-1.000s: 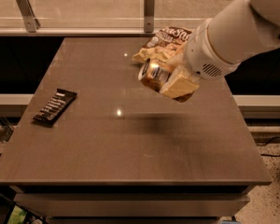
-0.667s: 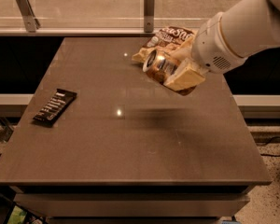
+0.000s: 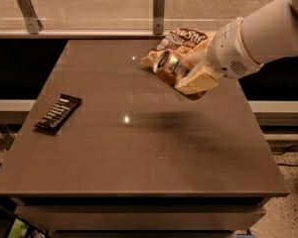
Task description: Place orange can upright
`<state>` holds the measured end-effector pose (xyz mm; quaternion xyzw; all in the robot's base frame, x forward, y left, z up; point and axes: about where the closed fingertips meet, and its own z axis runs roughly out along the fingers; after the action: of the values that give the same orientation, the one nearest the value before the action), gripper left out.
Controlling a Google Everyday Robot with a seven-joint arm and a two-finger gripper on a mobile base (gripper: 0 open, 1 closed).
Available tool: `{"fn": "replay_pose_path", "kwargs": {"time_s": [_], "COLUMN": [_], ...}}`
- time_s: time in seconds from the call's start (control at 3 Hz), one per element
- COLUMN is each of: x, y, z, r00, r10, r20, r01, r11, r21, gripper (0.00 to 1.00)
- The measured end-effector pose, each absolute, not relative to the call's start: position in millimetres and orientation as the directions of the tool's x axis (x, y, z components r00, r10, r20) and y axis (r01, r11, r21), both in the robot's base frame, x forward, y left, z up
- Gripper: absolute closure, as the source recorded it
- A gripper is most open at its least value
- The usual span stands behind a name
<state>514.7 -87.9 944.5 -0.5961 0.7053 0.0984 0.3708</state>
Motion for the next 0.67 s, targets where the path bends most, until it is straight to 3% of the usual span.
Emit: {"fn": "replay_pose_path", "kwargs": {"time_s": [0.67], "x": [512], "y": [-68], "z": [947], "r00": [-0.026], "r10": [-0.683], "r20": [-0.73], "r01": [-0.913], "r11": [0.313], "r21": [-0.26], "gripper": [1.0]}}
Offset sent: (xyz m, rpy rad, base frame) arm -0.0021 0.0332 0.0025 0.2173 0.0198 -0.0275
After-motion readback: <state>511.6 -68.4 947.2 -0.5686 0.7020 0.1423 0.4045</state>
